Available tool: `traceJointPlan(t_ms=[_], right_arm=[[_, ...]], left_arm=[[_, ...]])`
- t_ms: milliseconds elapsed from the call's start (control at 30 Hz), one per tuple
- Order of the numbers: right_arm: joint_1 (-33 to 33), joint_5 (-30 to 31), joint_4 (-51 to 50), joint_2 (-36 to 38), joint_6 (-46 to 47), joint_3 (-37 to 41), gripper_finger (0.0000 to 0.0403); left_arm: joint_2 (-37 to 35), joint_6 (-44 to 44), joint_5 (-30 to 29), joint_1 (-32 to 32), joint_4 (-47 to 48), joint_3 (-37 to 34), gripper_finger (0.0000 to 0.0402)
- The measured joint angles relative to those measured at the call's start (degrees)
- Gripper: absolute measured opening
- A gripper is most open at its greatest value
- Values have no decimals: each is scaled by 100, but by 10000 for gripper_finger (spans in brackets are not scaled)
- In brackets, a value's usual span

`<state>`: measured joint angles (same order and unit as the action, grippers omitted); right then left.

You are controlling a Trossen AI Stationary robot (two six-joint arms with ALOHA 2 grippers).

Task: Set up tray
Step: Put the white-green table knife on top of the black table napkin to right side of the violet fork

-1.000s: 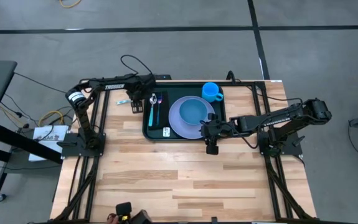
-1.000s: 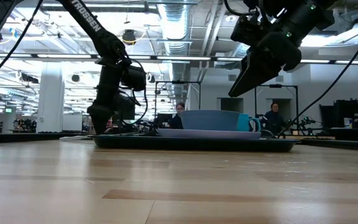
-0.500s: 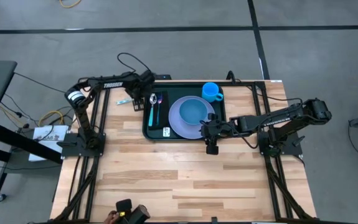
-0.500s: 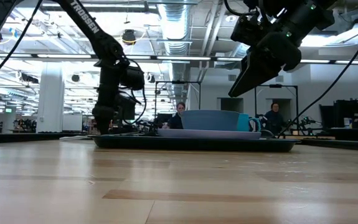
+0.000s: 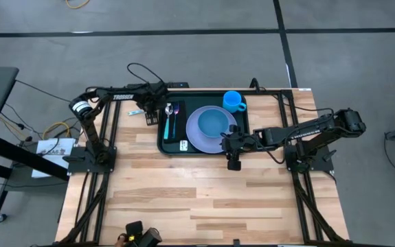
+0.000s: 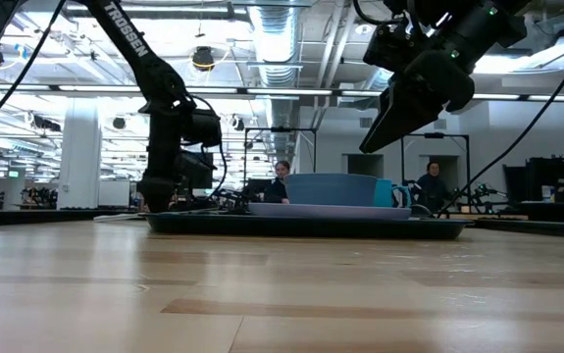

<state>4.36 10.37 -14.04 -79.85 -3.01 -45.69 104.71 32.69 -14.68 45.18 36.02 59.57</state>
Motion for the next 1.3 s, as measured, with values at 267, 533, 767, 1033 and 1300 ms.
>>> traceJointPlan(t_ms=[267, 533, 767, 1033, 1300], right_arm=[[0, 0, 42, 0, -4, 0, 164], [0, 0, 42, 0, -9, 0, 164], [0, 0, 46, 0, -11, 0, 164], [0, 0, 48, 0, -11, 0, 164], [0, -1, 48, 0, -9, 0, 164]], left_arm=[[17, -152, 70, -27, -38, -13, 126], [31, -485, 149, -34, 115, -15, 21], [33, -930, 131, -34, 239, -11, 25], [26, -1442, 76, -61, 529, 17, 8], [66, -1904, -87, -278, 1456, 321, 11]])
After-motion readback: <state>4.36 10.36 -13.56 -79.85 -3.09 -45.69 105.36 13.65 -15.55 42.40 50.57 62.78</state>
